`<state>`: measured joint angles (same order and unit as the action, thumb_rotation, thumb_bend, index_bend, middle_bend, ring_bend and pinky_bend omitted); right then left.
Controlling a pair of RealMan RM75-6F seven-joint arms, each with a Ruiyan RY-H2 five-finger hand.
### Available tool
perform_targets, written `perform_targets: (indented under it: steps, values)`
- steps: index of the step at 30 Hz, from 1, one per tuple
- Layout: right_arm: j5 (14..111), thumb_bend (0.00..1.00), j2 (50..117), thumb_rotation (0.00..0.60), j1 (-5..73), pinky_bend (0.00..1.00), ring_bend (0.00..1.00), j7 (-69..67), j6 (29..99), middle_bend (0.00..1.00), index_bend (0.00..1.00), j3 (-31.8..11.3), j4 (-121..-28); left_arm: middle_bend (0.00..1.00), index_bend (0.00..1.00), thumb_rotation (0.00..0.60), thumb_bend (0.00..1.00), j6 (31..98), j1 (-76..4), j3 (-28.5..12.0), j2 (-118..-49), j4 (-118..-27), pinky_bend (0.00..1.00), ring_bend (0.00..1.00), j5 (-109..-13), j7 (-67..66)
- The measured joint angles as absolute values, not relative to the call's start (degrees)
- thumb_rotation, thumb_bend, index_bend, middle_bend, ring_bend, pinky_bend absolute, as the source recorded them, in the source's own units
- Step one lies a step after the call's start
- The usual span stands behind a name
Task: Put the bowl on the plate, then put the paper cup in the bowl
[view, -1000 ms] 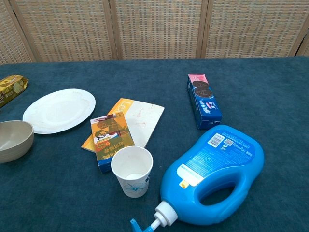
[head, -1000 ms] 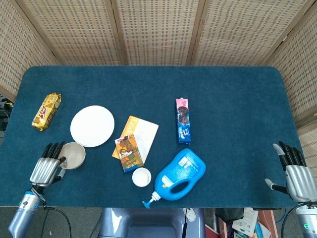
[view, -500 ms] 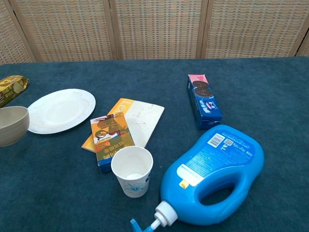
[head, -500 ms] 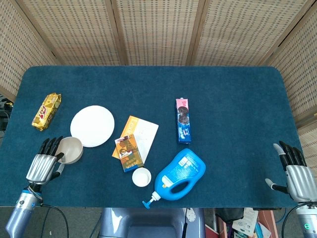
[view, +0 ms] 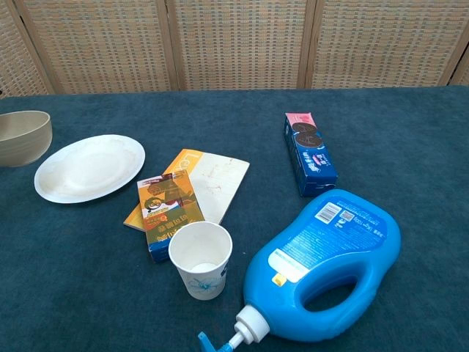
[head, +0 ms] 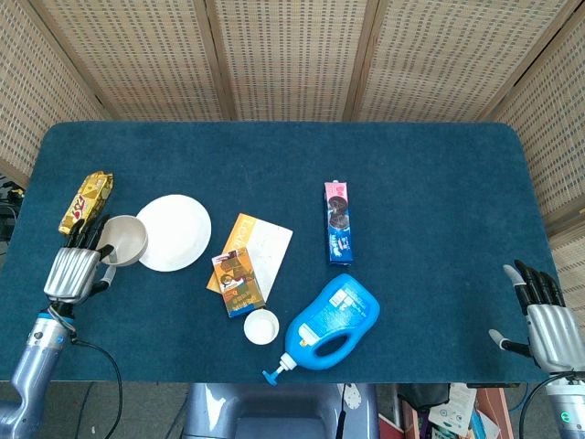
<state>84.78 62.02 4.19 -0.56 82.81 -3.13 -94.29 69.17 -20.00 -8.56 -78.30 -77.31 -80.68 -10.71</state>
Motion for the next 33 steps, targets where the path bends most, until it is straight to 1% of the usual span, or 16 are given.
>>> perform_targets:
  steps: [5, 13, 19, 33]
  values:
    - [84.43, 0.14, 62.02, 0.600, 4.29, 0.00, 0.00, -0.88, 82.51, 0.00, 0.00, -3.25, -94.07, 0.00, 0.63, 0.600, 0.45, 66.04, -23.26, -10.55, -79.99, -75.29, 0.02, 0.00, -78.09, -11.17]
    - [84.01, 0.14, 61.98, 0.600, 4.32, 0.00, 0.00, -1.67, 82.33, 0.00, 0.00, -3.44, -93.66, 0.00, 0.63, 0.600, 0.45, 61.10, -27.16, -11.89, -82.81, -72.37, 0.02, 0.00, -73.64, -14.97]
    - [83.78, 0.14, 61.81, 0.600, 4.25, 0.00, 0.00, -2.49, 82.31, 0.00, 0.00, -3.55, -93.40, 0.00, 0.63, 0.600, 0.45, 58.63, -29.25, -12.14, -85.36, -69.86, 0.02, 0.00, -70.47, -17.69]
    - [83.44, 0.14, 61.89, 0.600, 4.38, 0.00, 0.00, -2.80, 81.84, 0.00, 0.00, -3.62, -93.16, 0.00, 0.63, 0.600, 0.45, 56.14, -31.88, -11.88, -88.96, -65.17, 0.02, 0.00, -66.94, -19.84]
